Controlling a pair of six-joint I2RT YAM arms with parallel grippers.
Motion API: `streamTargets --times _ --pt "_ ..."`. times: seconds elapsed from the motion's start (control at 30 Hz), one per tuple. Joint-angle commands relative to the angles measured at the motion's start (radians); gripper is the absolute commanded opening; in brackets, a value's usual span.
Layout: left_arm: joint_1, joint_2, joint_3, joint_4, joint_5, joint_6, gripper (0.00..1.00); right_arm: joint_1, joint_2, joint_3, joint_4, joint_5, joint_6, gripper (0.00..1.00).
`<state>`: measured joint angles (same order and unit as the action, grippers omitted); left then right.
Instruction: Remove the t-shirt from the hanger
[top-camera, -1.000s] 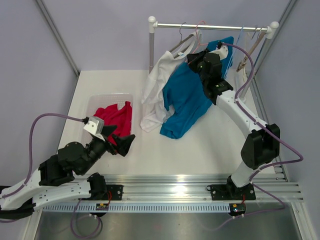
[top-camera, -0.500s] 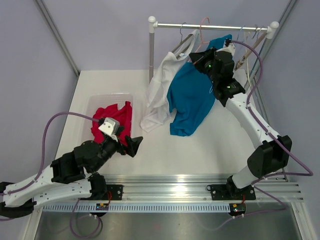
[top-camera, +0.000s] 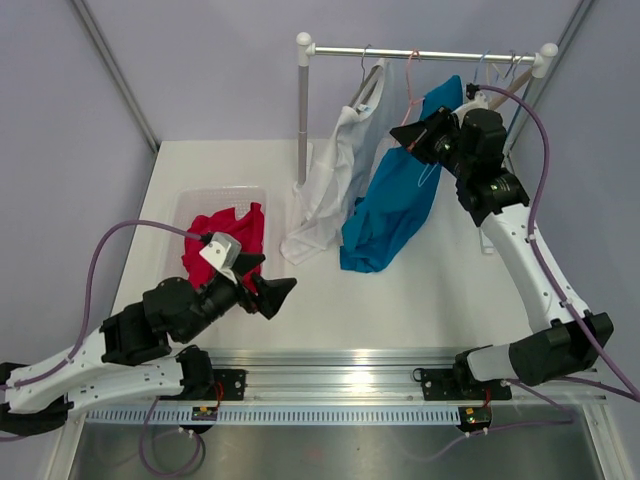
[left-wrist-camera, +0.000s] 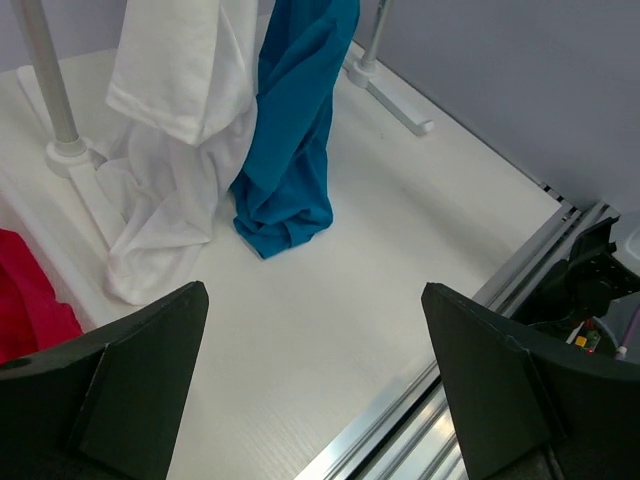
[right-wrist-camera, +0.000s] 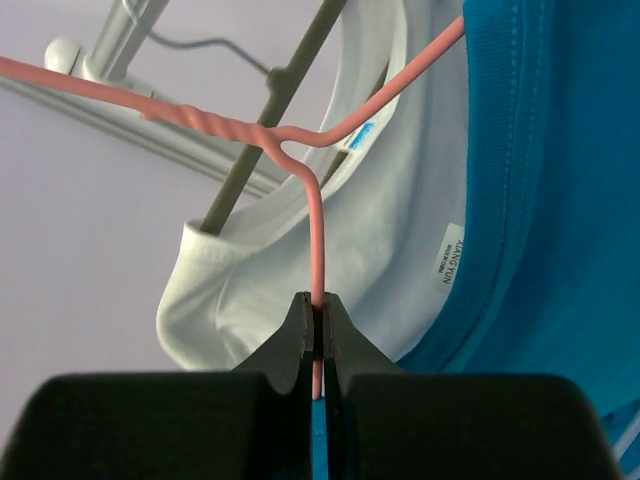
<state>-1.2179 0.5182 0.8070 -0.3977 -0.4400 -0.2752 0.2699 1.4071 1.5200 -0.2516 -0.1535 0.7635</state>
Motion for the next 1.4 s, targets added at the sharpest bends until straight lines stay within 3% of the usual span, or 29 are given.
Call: streamTargets --times 0.0,0.27,0.5,0.67,1.0,1.23,1.37 --pt "0.004 0.031 0.105 0.057 0.053 -0.03 0.94 -0.005 -0.091 -0.084 0.05 -0.176 -0.055 0.0" --pt "0.004 0.189 0.265 0.056 0.136 -0.12 0.89 0.017 -0.305 -0.352 0.086 -0.276 -0.085 0.0" --pt "0.004 0.399 0.377 0.184 0.159 -0.173 0.87 0.087 -0.493 -0.501 0.051 -0.322 -0.119 0.0" --pt "0.004 0.554 0.449 0.255 0.112 -0.162 0.86 0.169 -0.589 -0.61 0.058 -0.319 -0.113 0.0" --pt "0.006 0.724 0.558 0.293 -0.045 -0.055 0.83 0.334 -0.636 -0.629 0.029 -0.285 -0.148 0.0" --pt "0.011 0.738 0.521 0.326 -0.14 -0.021 0.61 0.428 -0.631 -0.626 0.025 -0.192 -0.145 0.0" --pt "0.011 0.726 0.512 0.326 -0.126 -0.024 0.12 0.483 -0.634 -0.612 0.009 -0.126 -0.145 0.0"
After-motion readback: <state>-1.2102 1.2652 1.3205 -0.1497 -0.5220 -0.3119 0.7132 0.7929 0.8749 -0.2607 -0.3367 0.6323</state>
